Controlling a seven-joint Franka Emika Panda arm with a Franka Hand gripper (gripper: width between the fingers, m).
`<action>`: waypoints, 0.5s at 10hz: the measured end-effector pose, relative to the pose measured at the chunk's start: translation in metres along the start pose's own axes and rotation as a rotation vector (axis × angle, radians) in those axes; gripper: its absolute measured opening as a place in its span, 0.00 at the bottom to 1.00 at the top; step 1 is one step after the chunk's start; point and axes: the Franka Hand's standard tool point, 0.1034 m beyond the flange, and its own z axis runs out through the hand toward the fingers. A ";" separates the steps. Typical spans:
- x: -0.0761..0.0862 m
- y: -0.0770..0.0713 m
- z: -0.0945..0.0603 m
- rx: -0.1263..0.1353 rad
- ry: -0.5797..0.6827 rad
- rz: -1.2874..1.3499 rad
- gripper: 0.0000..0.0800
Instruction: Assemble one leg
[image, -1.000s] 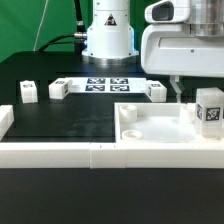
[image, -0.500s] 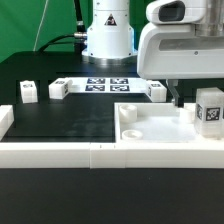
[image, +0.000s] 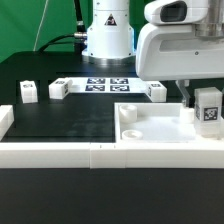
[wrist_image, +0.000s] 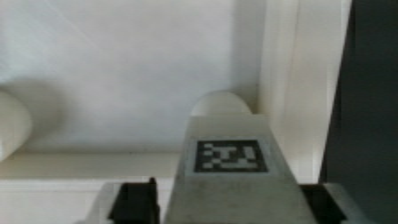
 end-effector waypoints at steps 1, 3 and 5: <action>0.000 0.000 0.000 0.001 0.000 0.006 0.37; 0.000 0.000 0.000 0.001 0.000 0.027 0.37; -0.001 -0.001 0.001 0.008 -0.002 0.183 0.37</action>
Offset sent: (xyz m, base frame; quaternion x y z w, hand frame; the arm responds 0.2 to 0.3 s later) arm 0.0000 0.0000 0.0000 0.0000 0.0000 0.0000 1.0000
